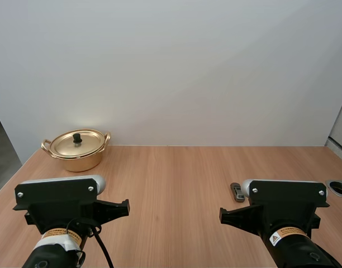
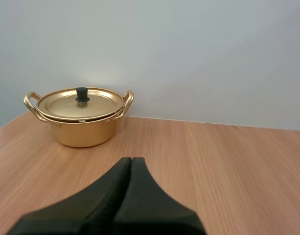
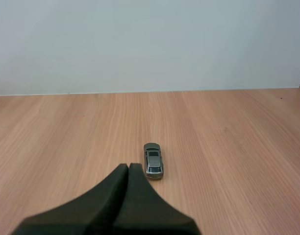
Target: Open the pot, put the car inside, and close it
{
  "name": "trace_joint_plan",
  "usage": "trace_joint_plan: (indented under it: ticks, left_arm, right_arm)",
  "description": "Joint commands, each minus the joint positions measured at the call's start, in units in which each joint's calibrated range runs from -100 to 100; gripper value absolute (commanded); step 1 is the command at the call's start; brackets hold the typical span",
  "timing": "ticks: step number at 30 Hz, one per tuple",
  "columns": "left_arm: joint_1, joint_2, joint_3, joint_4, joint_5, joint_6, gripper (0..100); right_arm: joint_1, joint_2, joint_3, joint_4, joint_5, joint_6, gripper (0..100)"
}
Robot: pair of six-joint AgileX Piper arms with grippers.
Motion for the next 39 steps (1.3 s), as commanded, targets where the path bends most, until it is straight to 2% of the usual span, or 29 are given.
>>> trace_joint_plan:
  ticks: [1,37,39]
  left_arm:
    - [0.03,0.00,0.00,0.06,0.09,0.02,0]
    - [0.03,0.00,0.00,0.06,0.09,0.02,0]
    - [0.03,0.00,0.00,0.06,0.09,0.02,0]
  right_arm:
    - [0.04,0.00,0.00,-0.05,0.07,-0.02,0]
    - [0.04,0.00,0.00,-0.05,0.07,-0.02,0]
    - [0.04,0.00,0.00,-2.27,0.07,-0.02,0]
